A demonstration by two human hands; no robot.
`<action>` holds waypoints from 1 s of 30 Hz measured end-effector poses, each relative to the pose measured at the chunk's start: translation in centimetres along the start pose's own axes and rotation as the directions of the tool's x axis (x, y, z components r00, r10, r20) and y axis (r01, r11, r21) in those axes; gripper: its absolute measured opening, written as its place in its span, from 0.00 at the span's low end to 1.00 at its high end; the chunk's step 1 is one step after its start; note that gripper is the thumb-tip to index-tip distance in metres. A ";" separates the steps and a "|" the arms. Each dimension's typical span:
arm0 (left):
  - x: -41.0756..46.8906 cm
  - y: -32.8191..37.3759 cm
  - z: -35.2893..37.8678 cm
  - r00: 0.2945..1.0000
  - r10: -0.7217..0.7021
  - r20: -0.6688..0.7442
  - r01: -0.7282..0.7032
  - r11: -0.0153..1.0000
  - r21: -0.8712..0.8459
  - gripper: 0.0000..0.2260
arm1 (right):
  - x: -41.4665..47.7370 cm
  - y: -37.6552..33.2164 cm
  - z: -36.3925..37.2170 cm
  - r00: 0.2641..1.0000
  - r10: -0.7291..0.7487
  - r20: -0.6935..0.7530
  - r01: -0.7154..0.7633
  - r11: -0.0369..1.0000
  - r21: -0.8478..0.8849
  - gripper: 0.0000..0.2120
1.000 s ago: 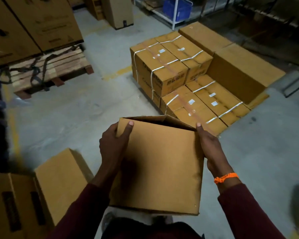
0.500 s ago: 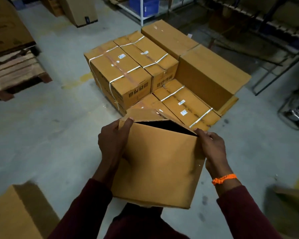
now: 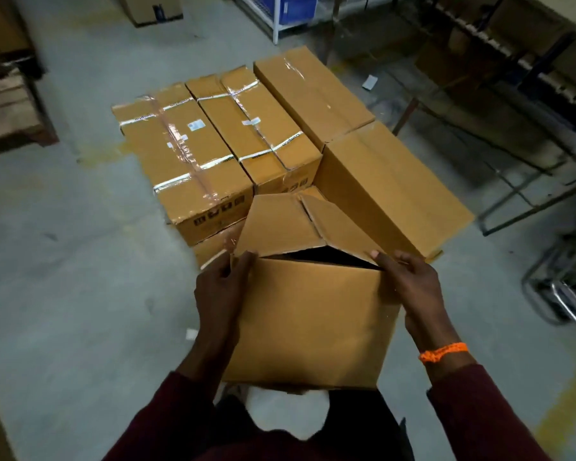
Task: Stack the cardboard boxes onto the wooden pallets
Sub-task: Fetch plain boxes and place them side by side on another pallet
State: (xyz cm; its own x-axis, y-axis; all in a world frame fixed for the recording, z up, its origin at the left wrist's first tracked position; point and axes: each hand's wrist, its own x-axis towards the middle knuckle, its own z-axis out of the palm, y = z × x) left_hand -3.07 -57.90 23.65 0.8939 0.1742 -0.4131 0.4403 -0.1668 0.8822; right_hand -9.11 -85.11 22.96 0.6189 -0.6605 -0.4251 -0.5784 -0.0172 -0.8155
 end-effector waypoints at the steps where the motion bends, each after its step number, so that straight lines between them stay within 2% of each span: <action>1: 0.2 -0.4 2.1 1.000 -0.026 -0.013 0.026 1.000 -0.016 0.15 | 2.4 0.0 -0.7 0.999 0.002 0.054 -0.002 1.000 0.007 0.37; 4: -0.1 -1.8 8.8 0.988 -0.128 -0.088 0.126 0.992 -0.022 0.21 | 10.0 0.9 -2.8 0.980 0.013 0.201 -0.007 1.000 -0.029 0.34; 6: -1.2 -2.5 14.0 0.966 -0.193 -0.174 0.173 0.977 -0.124 0.22 | 15.1 1.7 -4.5 0.960 0.013 0.279 0.006 0.998 -0.069 0.32; 12: -6.0 -2.3 27.2 0.845 -0.400 -0.355 0.271 0.892 -0.361 0.21 | 24.6 3.3 -11.0 0.894 0.014 0.447 0.019 0.997 -0.069 0.30; 18: -8.3 -1.6 31.2 0.802 -0.400 -0.443 0.215 0.886 -0.412 0.19 | 27.6 3.9 -15.0 0.829 -0.027 0.559 0.076 0.995 -0.063 0.30; 23: -9.7 -5.0 33.6 0.758 -0.464 -0.458 0.226 0.846 -0.483 0.21 | 29.7 4.7 -16.8 0.788 -0.063 0.613 0.148 0.985 -0.088 0.32; 27: -9.1 -9.7 36.5 0.721 -0.615 -0.318 0.363 0.727 -0.583 0.24 | 32.1 9.3 -16.9 0.767 0.021 0.642 0.152 0.965 -0.214 0.38; 30: -8.1 -13.6 38.6 0.701 -0.671 -0.242 0.477 0.693 -0.541 0.29 | 33.4 13.3 -17.0 0.752 0.106 0.651 0.179 0.917 -0.356 0.45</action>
State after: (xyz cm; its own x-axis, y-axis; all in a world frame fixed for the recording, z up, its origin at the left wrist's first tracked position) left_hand -13.04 -94.46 6.26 0.3105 0.4687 -0.8270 0.6851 0.4927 0.5365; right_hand -5.15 -120.12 4.60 0.7499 -0.0102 -0.6615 -0.6090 -0.4012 -0.6842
